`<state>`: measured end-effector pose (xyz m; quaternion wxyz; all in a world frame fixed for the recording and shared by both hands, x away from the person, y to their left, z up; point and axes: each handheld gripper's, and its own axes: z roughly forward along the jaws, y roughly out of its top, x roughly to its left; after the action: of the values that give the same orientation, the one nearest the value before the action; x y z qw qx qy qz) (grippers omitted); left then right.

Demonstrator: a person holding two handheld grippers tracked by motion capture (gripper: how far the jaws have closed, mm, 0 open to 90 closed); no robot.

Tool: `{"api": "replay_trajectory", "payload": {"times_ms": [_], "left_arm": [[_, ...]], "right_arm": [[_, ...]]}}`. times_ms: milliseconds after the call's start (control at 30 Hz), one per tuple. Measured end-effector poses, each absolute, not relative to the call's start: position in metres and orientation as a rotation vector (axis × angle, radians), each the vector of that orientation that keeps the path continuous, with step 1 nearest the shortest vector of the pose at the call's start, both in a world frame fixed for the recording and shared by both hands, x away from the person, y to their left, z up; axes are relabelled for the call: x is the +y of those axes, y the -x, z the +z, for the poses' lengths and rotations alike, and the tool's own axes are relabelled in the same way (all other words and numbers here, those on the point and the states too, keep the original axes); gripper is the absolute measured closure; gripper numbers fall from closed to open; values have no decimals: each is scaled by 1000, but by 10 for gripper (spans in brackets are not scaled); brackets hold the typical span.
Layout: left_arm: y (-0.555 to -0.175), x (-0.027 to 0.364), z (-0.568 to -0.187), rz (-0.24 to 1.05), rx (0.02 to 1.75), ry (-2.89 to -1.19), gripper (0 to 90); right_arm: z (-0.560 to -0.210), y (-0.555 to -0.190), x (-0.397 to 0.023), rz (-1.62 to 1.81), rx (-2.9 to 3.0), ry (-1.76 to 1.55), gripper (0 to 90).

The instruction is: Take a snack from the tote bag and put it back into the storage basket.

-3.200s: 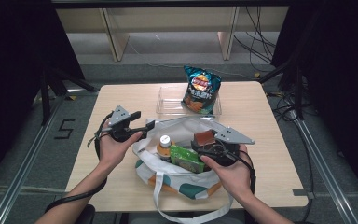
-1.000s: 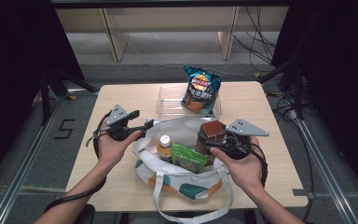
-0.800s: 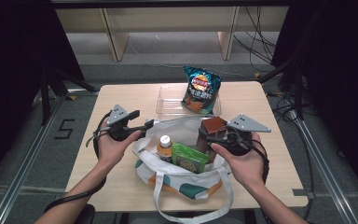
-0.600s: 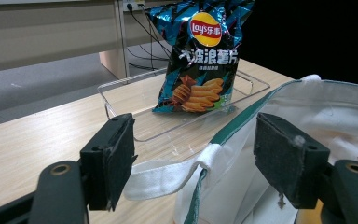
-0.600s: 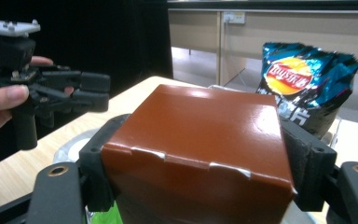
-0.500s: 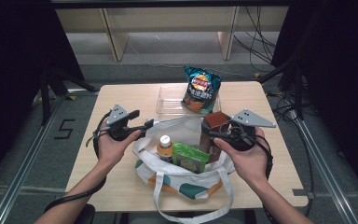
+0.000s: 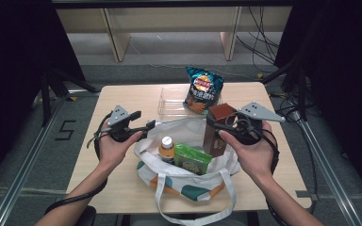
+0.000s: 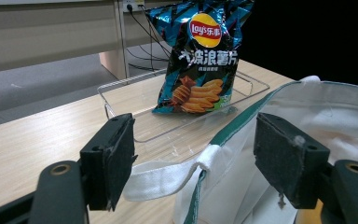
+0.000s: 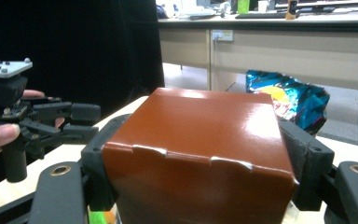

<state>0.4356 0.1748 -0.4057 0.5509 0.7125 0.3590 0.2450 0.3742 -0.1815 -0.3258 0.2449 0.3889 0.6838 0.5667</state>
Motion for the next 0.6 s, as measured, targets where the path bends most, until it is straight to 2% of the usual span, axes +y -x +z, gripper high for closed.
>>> {"api": "replay_trajectory", "payload": {"times_ms": [367,600], "left_arm": [[-436,176,-405,580,849,-1682,285],[-436,176,-405,581,848,-1680,285]], "right_arm": [[-311,-384,-187,1538,1823,-1069,316],[-305,-390,-187,1534,1810,-1057,367]]}}
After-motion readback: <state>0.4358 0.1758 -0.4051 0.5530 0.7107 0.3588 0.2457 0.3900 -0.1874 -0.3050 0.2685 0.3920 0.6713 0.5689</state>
